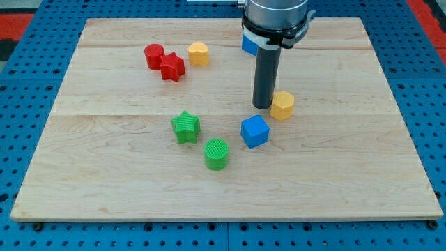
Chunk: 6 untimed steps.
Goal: Place arm on right side of blue cube
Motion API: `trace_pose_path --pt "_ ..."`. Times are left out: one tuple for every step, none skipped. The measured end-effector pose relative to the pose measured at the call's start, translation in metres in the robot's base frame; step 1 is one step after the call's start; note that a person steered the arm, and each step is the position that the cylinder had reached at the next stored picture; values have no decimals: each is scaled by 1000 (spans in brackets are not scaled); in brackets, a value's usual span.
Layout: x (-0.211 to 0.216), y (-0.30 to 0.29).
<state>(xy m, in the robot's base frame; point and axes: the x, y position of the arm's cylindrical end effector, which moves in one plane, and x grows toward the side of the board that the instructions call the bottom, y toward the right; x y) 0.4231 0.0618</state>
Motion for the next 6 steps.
trace_pose_path --pt "0 0" --pt "-14 -4" --pt "-59 3" --pt "-72 76" --pt "-39 140" --pt "35 146"
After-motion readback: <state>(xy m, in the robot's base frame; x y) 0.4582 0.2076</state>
